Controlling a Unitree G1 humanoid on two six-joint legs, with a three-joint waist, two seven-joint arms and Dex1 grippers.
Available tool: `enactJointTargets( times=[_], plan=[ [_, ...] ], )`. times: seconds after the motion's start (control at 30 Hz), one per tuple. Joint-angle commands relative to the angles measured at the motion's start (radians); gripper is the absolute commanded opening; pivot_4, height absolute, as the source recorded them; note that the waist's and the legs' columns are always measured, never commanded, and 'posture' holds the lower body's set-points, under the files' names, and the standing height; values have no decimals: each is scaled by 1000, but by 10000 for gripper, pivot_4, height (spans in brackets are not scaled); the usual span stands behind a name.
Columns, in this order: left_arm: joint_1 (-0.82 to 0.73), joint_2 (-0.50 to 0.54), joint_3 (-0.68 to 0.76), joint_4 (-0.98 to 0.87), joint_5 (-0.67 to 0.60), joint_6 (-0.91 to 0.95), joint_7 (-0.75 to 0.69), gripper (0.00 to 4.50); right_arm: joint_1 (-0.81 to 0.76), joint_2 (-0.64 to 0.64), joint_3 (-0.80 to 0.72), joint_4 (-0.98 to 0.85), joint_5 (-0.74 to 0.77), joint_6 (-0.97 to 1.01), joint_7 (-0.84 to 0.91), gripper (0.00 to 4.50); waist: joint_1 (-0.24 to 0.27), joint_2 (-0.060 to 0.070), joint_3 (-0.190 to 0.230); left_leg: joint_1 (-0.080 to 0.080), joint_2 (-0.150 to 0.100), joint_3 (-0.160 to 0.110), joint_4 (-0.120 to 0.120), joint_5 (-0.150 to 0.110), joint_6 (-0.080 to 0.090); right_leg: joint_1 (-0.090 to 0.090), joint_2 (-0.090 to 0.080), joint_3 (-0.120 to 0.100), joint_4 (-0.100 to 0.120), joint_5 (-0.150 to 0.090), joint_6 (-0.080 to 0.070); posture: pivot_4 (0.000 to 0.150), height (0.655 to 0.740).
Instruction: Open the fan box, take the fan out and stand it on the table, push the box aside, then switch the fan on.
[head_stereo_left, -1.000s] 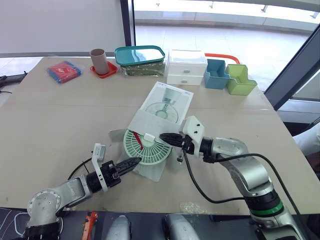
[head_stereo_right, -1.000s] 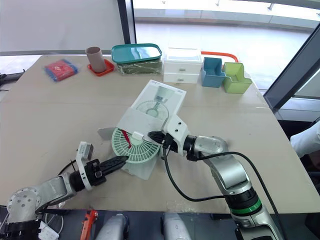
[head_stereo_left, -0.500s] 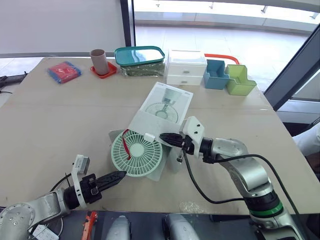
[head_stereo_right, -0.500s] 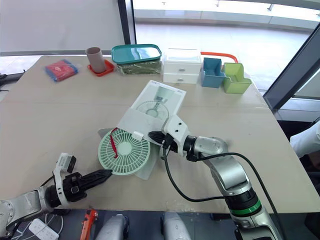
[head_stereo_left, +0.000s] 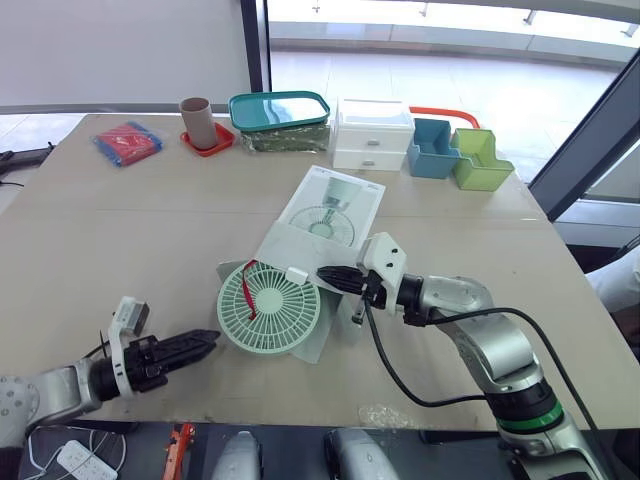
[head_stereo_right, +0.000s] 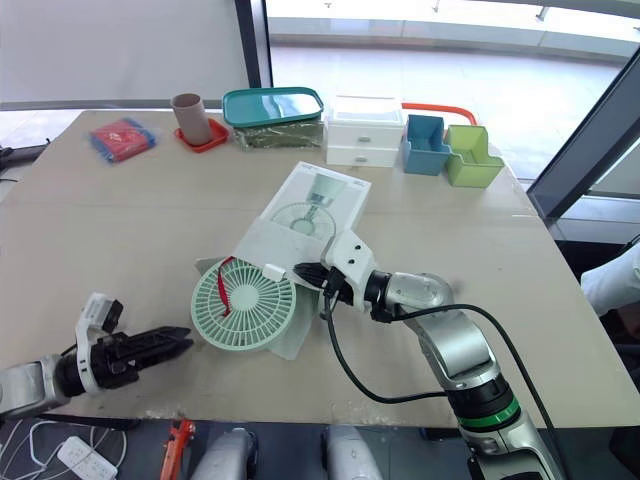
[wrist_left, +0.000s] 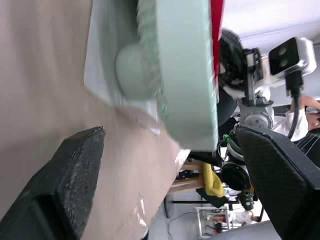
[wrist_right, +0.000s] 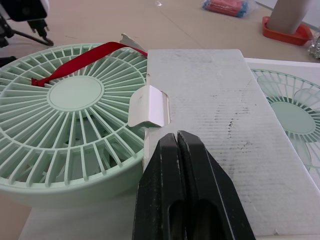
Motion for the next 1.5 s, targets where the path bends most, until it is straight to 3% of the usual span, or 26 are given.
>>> enactJointTargets(
  times=[0.03, 0.37, 0.8, 1.03, 1.07, 1.17, 1.5],
  plan=[
    [-69, 15, -11, 10, 67, -23, -65, 44519, 6, 2, 24, 26, -8, 8, 9, 0, 0, 0, 0, 0, 0, 0, 0, 0, 0, 0, 0, 0, 0, 0, 0, 1500, 7400],
    [-273, -73, -81, 195, 190, 3, -133, 44519, 4, 7, 29, 29, -9, 6, 5, 0, -3, 0, 0, -1, 0, -1, 0, 0, 0, 0, 0, -1, 0, 1, -2, 1500, 7400],
    [-364, -124, -160, 311, 349, -6, -307, 44519, 4, 4, 25, 26, -12, 9, 0, 0, -3, 0, 0, -1, -1, -5, 0, 0, 0, 1, 0, -4, 1, 3, -6, 1500, 7400],
    [-400, -146, -165, 300, 366, 53, -328, 24831, 6, 5, 24, 26, -16, 5, -5, 0, -3, 0, 0, -2, -1, -6, 0, 0, 0, 1, 0, -4, 1, 3, -6, 1500, 7400],
    [-402, -152, -160, 293, 366, 61, -321, 19803, 6, 4, 24, 26, -16, 5, -5, 0, -3, 0, 0, -2, -1, -6, 0, 0, 0, 1, 0, -4, 1, 3, -6, 1500, 7400],
    [-404, -160, -149, 257, 353, 96, -295, 17955, 9, 1, 23, 25, -18, 3, -4, 0, -2, 0, 0, -2, -1, -6, 0, 0, 0, 1, 0, -5, 1, 4, -6, 1500, 7400],
    [-322, -139, -50, 99, 261, 272, -203, 17817, 12, 9, 22, 24, -20, 1, -12, 0, 0, 0, 0, -3, -1, -8, 1, 0, -1, 1, 0, -6, 2, 3, -6, 1500, 7400]
  ],
)
